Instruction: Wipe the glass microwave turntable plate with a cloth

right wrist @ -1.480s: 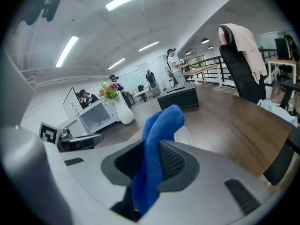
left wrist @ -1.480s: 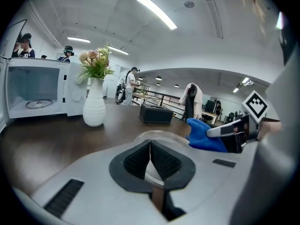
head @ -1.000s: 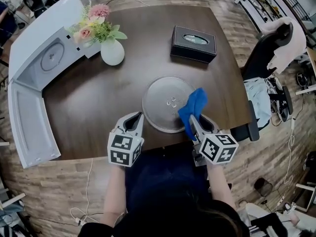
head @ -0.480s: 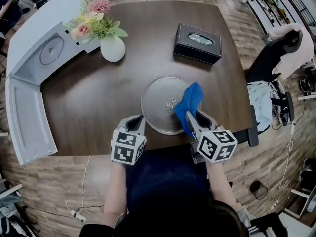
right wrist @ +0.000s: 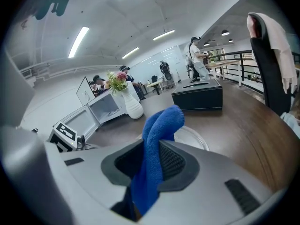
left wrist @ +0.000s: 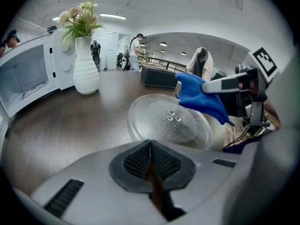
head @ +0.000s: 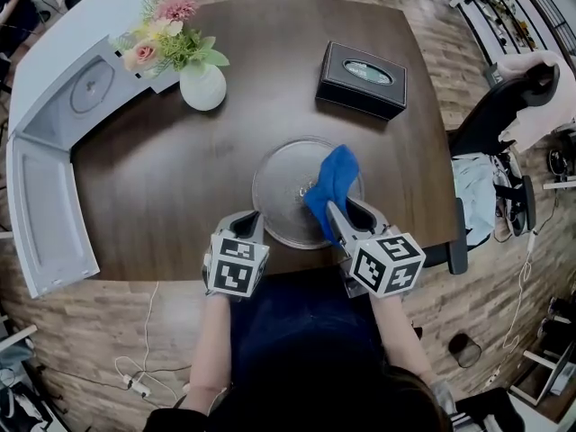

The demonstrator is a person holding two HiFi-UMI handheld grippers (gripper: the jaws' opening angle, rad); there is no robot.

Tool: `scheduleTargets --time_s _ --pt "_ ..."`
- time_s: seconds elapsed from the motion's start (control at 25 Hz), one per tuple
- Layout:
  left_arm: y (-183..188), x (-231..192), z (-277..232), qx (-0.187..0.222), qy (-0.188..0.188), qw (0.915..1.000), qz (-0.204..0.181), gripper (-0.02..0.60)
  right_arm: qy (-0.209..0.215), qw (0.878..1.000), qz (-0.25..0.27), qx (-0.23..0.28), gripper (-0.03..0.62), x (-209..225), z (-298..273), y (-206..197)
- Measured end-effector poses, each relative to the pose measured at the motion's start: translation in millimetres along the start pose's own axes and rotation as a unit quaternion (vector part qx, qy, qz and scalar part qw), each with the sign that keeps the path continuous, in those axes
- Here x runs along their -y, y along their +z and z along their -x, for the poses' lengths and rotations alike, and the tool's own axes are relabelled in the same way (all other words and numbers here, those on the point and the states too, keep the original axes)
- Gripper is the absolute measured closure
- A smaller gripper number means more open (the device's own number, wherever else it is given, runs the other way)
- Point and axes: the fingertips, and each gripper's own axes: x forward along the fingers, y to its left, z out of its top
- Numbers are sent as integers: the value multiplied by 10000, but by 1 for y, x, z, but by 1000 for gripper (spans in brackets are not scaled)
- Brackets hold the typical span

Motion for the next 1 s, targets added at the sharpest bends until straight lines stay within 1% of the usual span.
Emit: scheduleTargets --time_s 0.12,0.2,0.32,0.44,0.56,0.8,0.88,1.0 --pt "-4 0 -4 -113 55 9999 -50 577 42 10000 45 -25 513 0 -3 2" --pt "-7 -1 -6 -218 135 9996 -153 577 78 9999 84 -30 513 -1 -5 4" --pt "-10 0 -8 -278 205 9991 -234 577 152 9997 195 -8 513 -5 -8 9" --pt "-11 -1 -11 -286 241 9990 -258 577 230 9992 308 78 513 -9 -12 20" --pt "-9 -2 -12 -189 281 9988 -345 577 316 9986 387 170 513 -15 -17 31" --pt "-10 -2 -11 -149 224 9994 -209 577 462 9974 538 158 513 -30 -35 40" --pt "-13 -2 -11 -192 237 9994 -147 577 543 9972 505 122 513 -36 -46 39" --pt "-13 -1 -11 -181 287 9992 -193 577 767 9963 386 12 513 -47 -64 37"
